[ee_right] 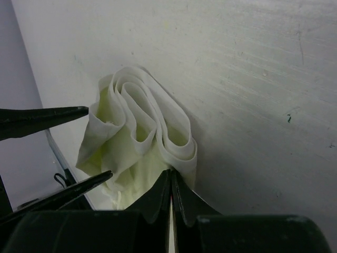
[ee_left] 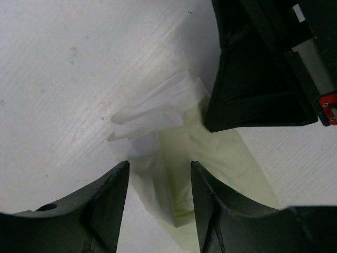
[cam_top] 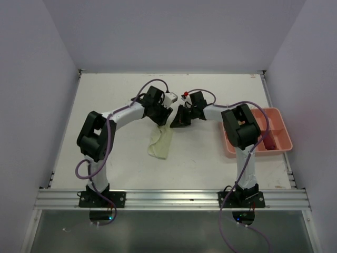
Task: Roll the underwear
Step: Fold the underwear
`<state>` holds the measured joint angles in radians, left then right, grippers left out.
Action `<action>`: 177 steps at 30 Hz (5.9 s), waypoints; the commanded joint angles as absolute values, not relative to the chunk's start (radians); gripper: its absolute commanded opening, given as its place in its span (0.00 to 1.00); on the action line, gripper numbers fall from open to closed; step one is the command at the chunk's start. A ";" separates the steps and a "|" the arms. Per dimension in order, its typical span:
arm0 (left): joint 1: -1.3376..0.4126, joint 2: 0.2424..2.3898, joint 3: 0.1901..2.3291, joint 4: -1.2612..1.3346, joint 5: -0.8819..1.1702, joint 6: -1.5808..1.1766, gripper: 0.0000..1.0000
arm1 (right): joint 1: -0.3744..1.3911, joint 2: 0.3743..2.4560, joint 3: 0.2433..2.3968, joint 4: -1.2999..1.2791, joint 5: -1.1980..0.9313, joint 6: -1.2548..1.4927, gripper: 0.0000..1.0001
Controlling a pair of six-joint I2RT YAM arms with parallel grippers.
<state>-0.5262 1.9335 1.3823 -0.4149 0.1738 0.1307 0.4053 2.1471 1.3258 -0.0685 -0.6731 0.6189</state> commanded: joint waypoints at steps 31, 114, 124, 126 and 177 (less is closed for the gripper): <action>-0.568 1.968 1.451 -0.495 0.227 0.113 0.45 | 0.416 2.178 1.322 -0.067 -0.634 0.632 0.05; -0.393 2.129 1.365 -0.313 0.799 -0.117 0.66 | 0.403 2.097 1.312 0.098 -0.707 0.793 0.04; -0.382 2.134 1.361 -0.310 0.805 -0.117 0.67 | 0.425 2.131 1.328 0.046 -0.658 0.730 0.03; -0.382 2.132 1.359 -0.310 0.808 -0.115 0.67 | 0.423 2.144 1.330 0.038 -0.640 0.712 0.04; -0.316 2.128 0.956 0.002 0.977 -0.315 0.38 | 0.410 2.250 1.382 0.003 -0.537 0.680 0.04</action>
